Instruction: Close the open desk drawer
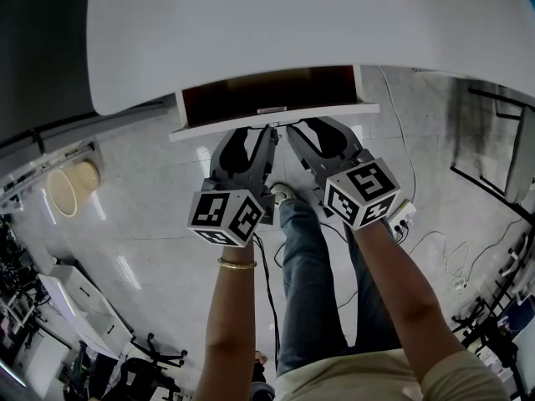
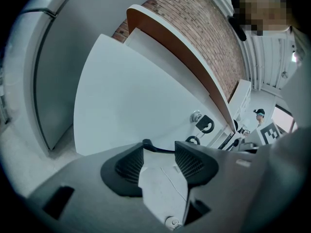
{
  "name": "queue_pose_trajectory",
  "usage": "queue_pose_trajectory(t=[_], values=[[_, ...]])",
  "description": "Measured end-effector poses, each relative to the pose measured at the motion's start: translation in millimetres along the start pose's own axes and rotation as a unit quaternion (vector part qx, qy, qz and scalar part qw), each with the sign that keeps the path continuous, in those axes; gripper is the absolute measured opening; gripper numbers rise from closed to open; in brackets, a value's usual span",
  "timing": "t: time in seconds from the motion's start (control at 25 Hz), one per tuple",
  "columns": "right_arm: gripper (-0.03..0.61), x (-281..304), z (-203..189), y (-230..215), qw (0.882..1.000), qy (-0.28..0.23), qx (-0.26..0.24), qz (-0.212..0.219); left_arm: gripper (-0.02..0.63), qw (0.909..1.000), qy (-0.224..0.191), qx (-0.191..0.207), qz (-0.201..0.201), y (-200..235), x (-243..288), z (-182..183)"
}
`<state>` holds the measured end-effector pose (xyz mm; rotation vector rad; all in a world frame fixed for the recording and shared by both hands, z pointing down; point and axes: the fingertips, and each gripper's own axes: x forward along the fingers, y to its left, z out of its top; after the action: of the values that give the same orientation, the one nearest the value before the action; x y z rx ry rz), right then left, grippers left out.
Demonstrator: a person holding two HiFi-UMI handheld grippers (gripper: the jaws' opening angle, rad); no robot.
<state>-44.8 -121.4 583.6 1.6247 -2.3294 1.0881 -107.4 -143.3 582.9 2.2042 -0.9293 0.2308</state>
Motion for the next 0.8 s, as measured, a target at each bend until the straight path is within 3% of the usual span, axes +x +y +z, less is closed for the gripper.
queue_pose_trajectory(t=[0.8], values=[[0.152,23.8,26.6,-14.2,1.0,-0.009,-0.004,0.0,0.204,0.9999,-0.011,0.003,-0.003,10.0,27.1,25.8]])
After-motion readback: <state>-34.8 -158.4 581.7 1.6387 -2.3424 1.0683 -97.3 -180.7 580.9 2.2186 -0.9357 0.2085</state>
